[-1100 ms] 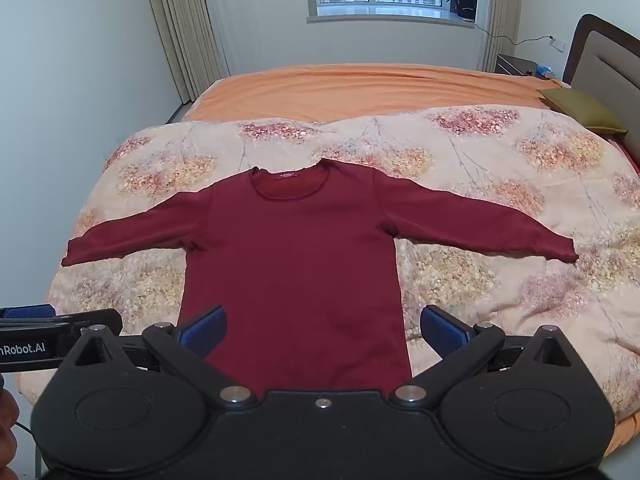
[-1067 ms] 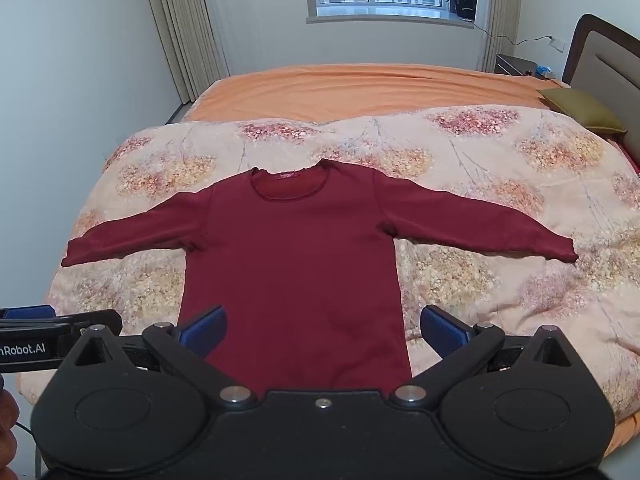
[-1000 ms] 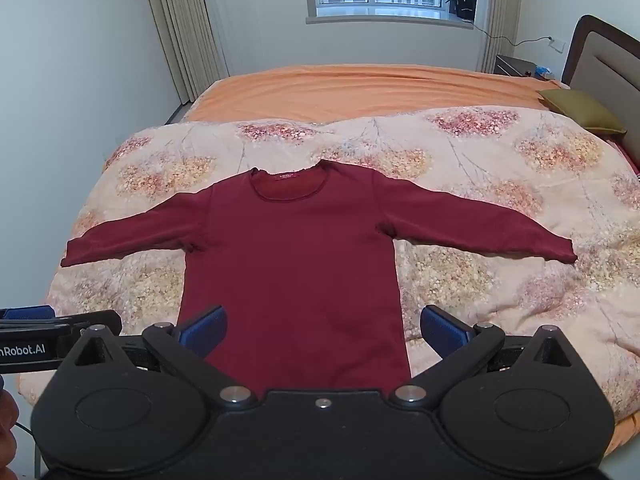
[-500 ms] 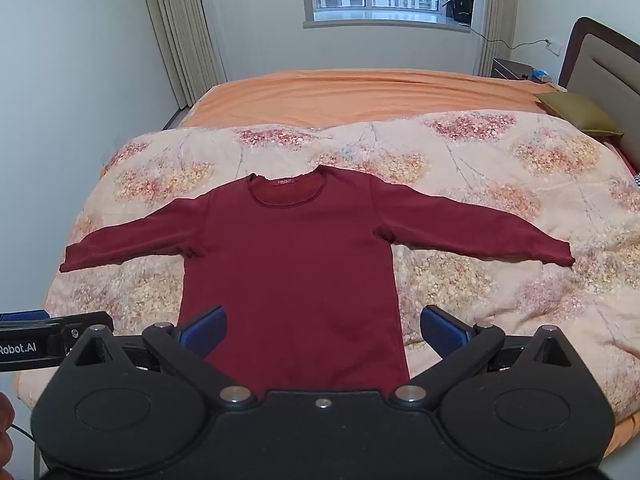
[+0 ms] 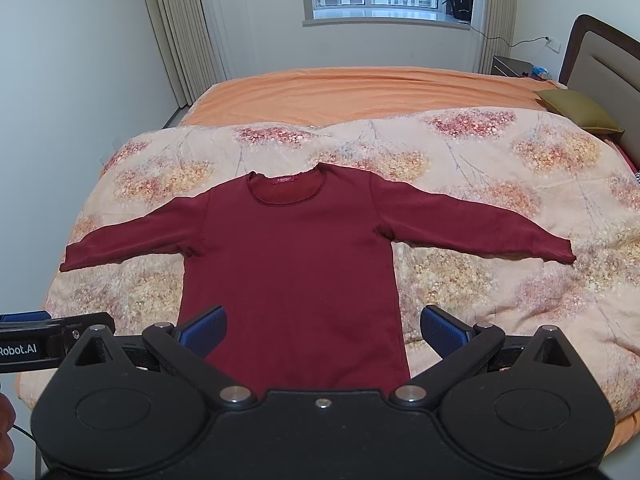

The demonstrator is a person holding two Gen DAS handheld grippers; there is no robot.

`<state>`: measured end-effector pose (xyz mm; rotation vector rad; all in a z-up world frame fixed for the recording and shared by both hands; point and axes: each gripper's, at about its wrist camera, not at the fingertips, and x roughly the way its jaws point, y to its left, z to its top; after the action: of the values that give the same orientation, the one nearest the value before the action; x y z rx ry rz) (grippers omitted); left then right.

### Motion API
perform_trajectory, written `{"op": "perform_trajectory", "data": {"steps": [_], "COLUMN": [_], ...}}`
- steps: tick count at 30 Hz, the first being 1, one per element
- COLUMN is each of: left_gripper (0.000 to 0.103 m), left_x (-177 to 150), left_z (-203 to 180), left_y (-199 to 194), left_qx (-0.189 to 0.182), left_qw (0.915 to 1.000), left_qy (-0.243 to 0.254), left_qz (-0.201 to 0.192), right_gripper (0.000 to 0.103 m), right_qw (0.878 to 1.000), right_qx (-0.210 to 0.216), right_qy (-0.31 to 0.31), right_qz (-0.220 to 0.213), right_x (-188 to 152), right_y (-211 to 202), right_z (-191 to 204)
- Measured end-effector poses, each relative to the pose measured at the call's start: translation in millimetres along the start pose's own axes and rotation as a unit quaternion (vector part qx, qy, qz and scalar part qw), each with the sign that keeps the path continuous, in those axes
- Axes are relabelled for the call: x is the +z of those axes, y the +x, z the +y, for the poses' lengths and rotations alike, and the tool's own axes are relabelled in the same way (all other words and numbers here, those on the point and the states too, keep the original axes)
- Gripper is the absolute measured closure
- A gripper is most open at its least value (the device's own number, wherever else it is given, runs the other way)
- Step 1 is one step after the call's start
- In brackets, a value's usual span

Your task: Fold small clothes

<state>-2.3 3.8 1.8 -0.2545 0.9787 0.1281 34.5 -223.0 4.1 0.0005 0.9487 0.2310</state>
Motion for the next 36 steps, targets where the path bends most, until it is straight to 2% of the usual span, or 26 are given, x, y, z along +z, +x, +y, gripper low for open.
{"op": "perform_trajectory", "data": {"steps": [36], "left_gripper": [0.000], "left_x": [15], "left_z": [-14], "left_y": [18], "left_qx": [0.008], "left_qw": [0.9999], "left_qy": [0.004], "left_qz": [0.012], "right_gripper": [0.000], "right_qw": [1.000], "right_qx": [0.018], "right_qy": [0.015], "right_qz": [0.002], "right_x": [16], "right_y": [21], "right_z": [-17]}}
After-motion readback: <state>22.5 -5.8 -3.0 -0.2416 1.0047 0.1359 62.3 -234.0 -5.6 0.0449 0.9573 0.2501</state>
